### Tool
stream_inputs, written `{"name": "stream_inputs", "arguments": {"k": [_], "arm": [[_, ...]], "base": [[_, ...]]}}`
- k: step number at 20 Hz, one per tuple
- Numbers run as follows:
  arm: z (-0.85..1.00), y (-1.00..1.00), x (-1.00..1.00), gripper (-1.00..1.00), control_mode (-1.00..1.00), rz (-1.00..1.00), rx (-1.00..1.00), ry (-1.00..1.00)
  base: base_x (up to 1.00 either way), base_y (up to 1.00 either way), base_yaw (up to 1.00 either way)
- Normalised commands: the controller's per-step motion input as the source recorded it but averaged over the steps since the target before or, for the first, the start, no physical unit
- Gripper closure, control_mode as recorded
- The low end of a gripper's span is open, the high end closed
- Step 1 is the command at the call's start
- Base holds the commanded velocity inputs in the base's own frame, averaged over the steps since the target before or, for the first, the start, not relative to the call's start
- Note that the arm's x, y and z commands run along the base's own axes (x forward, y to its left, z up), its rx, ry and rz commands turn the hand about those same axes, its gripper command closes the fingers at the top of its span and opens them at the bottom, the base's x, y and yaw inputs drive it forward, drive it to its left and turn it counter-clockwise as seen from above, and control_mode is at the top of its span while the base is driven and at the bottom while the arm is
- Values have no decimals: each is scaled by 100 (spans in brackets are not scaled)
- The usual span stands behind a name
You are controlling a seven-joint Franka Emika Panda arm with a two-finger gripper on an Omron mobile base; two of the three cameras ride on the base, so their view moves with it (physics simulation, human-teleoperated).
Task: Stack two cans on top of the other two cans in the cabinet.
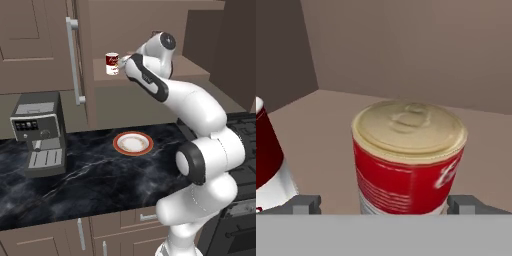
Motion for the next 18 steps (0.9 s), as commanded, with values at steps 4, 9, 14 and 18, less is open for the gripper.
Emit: {"name": "stream_inputs", "arguments": {"k": [4,9,14,18], "arm": [[-20,5,5,-100,-100,-1,0,-13],[-15,5,6,-100,-100,-1,0,-7],[-5,0,14,-100,-100,-2,0,-1],[0,0,16,-100,-100,-3,0,0]], "base": [[0,0,0],[0,0,0],[0,0,0],[0,0,0]]}}
